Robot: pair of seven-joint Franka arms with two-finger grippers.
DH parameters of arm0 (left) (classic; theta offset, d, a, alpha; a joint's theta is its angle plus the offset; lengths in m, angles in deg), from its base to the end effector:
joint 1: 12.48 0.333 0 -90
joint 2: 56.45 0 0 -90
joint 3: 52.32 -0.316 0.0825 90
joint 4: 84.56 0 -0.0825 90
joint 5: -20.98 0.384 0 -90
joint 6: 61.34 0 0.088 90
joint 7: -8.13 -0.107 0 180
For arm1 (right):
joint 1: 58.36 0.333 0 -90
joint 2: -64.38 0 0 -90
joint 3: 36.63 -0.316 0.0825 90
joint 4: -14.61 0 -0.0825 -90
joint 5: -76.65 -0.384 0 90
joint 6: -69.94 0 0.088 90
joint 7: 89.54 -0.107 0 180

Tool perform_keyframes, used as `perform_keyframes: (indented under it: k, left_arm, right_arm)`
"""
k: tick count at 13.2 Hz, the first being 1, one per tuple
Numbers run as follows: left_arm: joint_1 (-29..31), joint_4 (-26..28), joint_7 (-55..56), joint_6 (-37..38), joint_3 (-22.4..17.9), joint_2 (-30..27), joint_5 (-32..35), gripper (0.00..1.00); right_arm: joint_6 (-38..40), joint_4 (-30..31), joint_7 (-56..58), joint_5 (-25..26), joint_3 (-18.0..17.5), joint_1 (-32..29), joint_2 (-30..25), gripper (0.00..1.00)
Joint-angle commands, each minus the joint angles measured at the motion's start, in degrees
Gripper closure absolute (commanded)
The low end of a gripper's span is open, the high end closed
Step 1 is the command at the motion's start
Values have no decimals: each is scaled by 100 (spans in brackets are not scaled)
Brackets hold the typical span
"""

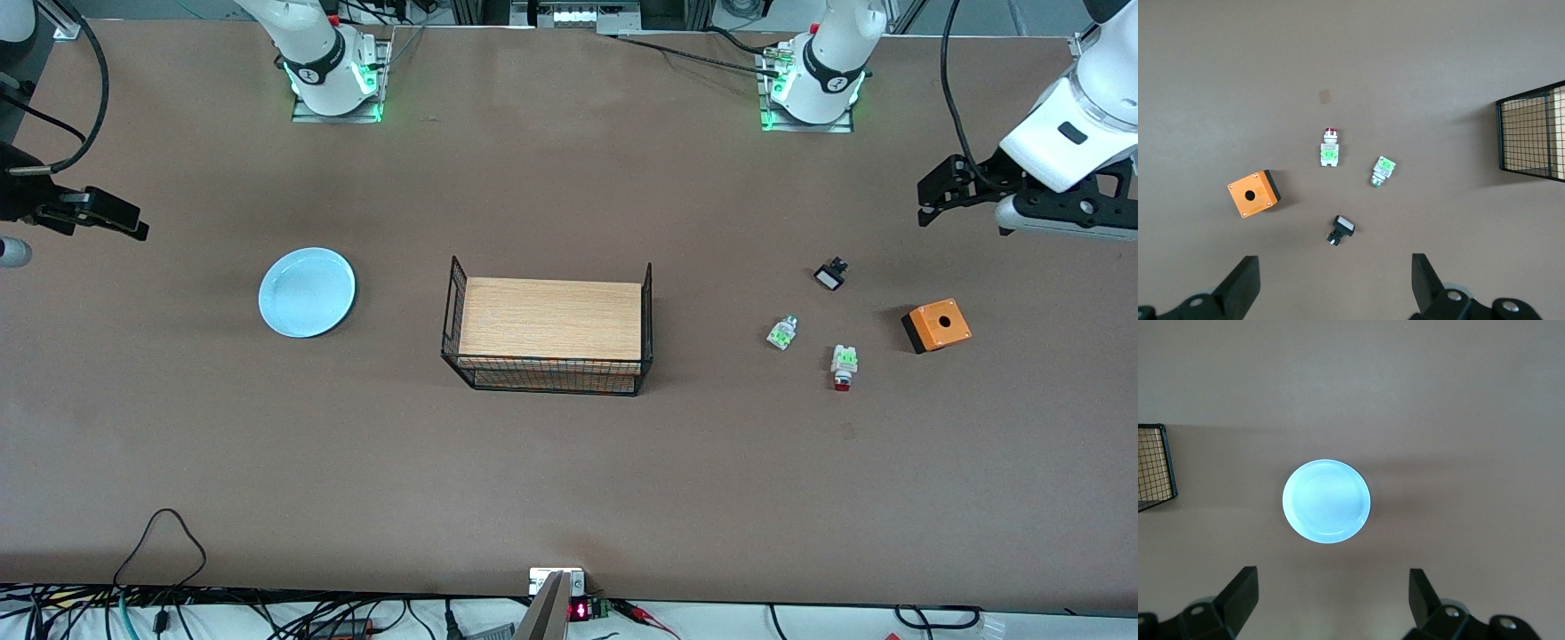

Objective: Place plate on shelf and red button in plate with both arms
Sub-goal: 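Reach the right gripper down to the rim of the light-blue plate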

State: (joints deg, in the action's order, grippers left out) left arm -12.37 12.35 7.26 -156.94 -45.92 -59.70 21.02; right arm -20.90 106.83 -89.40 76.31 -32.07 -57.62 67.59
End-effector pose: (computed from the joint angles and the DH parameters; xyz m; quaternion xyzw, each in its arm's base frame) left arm 0.5412 -0.0612 0.6068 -0.9979 0.0624 -0.0169 0.0027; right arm 0.5681 -0.0361 0.5761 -0.9987 0.0323 0.0399 0.0021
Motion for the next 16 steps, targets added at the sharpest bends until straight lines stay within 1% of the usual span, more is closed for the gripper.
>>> perform_keyframes:
  k: [1, 3, 5, 7, 9, 11, 14, 15, 16]
  left_arm:
    - [42, -102, 8, 94, 54, -26, -82, 0]
    - [42, -110, 8, 102, 80, -44, -82, 0]
    - [42, -119, 8, 94, 72, -105, -91, 0]
    - [42, -119, 8, 94, 81, -106, -82, 0]
    - [42, -111, 17, 24, 63, -106, -82, 0]
    - [51, -110, 17, 32, 63, -114, -82, 0]
    - [51, -102, 17, 58, 63, -141, -82, 0]
    - [51, -110, 17, 67, 63, -158, -82, 0]
    - [51, -102, 17, 67, 63, -158, -82, 0]
  right_arm:
    - [67, 67, 74, -55, -17, -22, -101, 0]
    - [23, 67, 30, -46, -17, -13, -40, 0]
    - [-108, 76, 21, -2, -17, -4, 257, 0]
    - [-459, 190, 13, -2, -17, 4, 592, 0]
    - [-994, 540, 21, 7, -26, 66, 715, 0]
    - [-1565, 1119, 21, 16, -43, 84, 725, 0]
    - [-3101, 2437, 126, 16, -52, 49, 839, 0]
    - [-3480, 2701, 179, 16, -52, 40, 917, 0]
    - [-3728, 2774, 301, 16, -52, 14, 1110, 0]
